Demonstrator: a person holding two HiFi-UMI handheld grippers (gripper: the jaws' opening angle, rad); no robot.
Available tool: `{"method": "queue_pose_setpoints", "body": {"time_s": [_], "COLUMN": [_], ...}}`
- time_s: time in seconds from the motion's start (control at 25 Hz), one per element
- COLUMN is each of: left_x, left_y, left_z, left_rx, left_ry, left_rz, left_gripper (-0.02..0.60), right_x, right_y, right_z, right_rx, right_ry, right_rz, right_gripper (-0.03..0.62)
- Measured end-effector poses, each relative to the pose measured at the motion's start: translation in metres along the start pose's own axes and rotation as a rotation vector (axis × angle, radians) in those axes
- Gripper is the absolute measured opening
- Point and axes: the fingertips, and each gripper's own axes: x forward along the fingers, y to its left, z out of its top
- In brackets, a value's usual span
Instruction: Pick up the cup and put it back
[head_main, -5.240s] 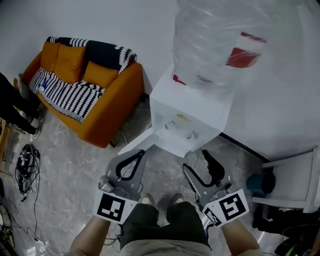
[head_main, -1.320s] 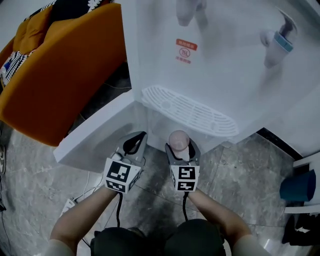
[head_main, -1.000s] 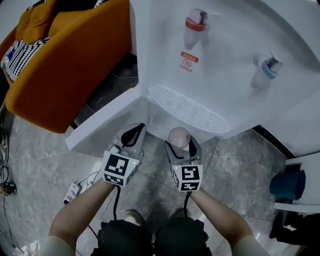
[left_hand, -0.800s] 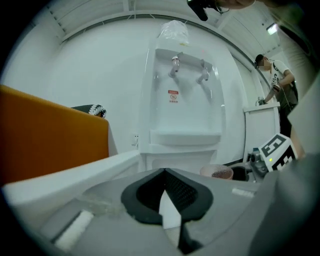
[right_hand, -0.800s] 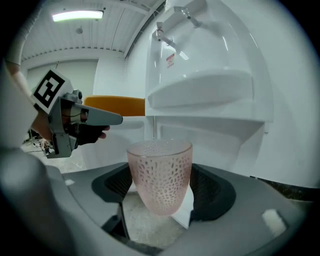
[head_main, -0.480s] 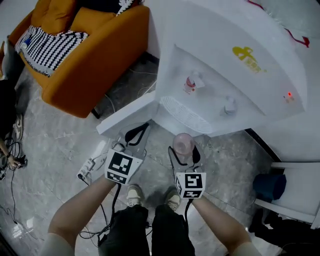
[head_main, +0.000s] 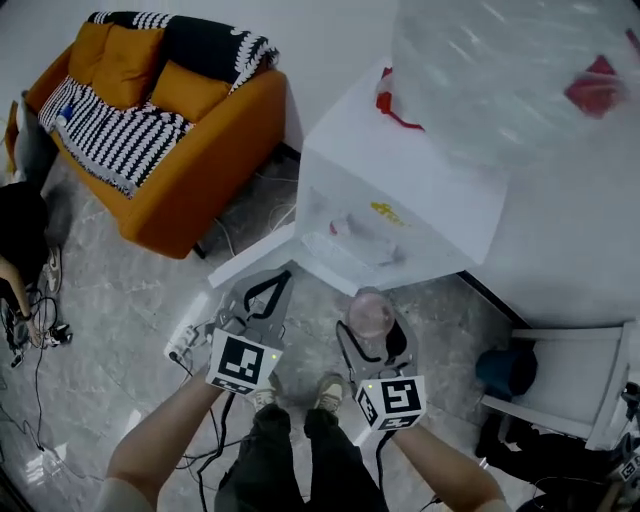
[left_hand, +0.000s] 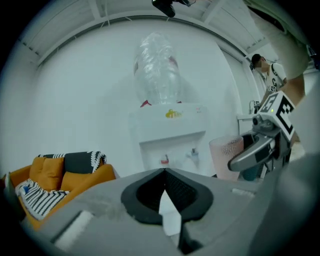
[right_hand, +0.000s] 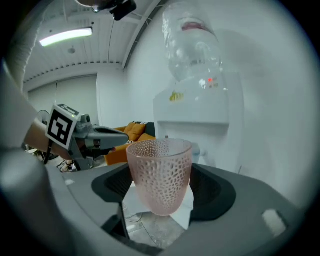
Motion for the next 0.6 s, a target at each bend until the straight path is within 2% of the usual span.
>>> {"method": "queue_pose_setpoints", "body": {"time_s": [0.12, 0.36, 0.52, 0.6], "left_x": [-0.018, -0.052, -0.076, -0.090], "left_y": [0.002, -0.002, 0.000, -0.001], "left_z": [0.048, 0.159, 0.231, 0.262], "left_rx": [0.006, 0.031, -0.040, -0.042], "left_ry": [0.002, -0.048, -0.100, -0.122], "left_rz": [-0.005, -0.073, -0.067, -0.074], "left_gripper": [0.002, 0.003, 0.003, 0.002], "right_x": [-0.029, -0.084, -0.123, -0.143], "right_y": [0.002, 0.015, 0.027, 0.030], "right_z": [0.059, 0.178, 0.246, 0.276], "right_rx": [-0.002, 0.027, 0.058, 0.057], "right_ry": [-0.032, -0.137, -0.186, -0.217], "right_rz": [0.008, 0.051, 0.098, 0.106], "right_gripper": [0.360, 0.360, 0.362, 0.362]}}
